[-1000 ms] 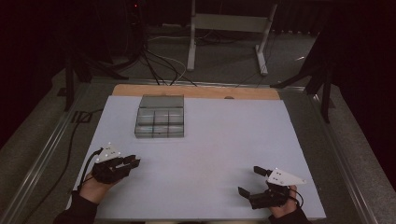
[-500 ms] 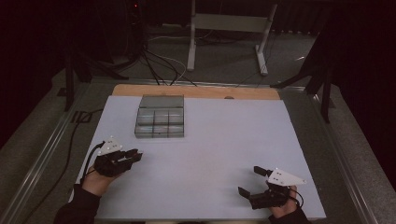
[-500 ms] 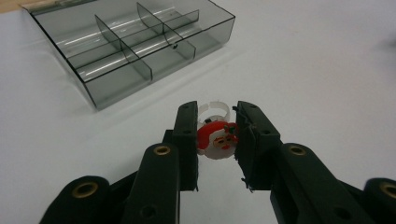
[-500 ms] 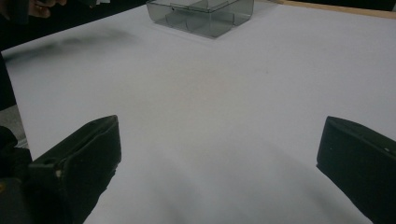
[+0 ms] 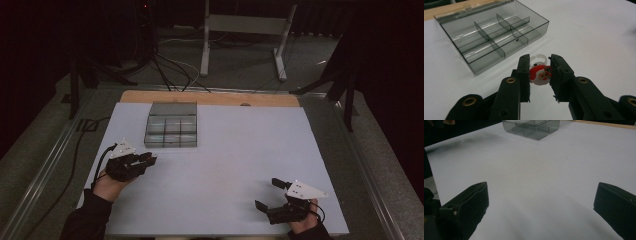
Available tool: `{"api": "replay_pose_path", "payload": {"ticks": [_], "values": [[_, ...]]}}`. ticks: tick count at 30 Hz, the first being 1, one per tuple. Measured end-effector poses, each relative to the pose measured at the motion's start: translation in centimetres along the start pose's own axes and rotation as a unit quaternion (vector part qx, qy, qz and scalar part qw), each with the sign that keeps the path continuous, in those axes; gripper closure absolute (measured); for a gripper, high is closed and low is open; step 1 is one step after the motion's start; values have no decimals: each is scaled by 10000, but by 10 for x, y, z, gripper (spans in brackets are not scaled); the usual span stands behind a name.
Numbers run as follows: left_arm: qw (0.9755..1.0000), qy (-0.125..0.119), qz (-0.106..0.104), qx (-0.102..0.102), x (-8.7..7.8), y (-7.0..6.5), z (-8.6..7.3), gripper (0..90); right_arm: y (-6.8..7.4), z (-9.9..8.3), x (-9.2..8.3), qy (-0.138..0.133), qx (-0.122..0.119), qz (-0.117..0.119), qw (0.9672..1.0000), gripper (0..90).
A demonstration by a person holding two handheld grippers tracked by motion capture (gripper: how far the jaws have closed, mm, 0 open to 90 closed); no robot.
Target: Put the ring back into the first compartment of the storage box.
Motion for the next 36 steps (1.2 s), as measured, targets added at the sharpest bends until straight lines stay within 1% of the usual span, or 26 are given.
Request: {"api": "replay_pose_path", "payload": {"ticks": [7,15,23,32,36], "values": [[10000,-58,-7,66,5,2,11,719,0,0,0,7,-4,2,10000,0],[9998,-166,49,59,8,9,21,719,0,-1,0,21,20,9,10000,0],[9997,-191,80,99,12,13,26,719,0,-1,1,43,-13,5,10000,0],[9997,-229,101,40,18,20,29,719,0,-1,0,35,10,-5,10000,0],[9997,-230,101,16,21,26,31,719,0,-2,1,58,28,5,10000,0]]}}
Point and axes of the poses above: each handheld gripper's, and its own axes: x roughly forward along the jaws, z roughly out of its top, y roughly to its left, the point moved 8 cm from there along x, roughly forward along the jaws, and after that the axes turned 15 degrees about x, right-handed, at the moved point
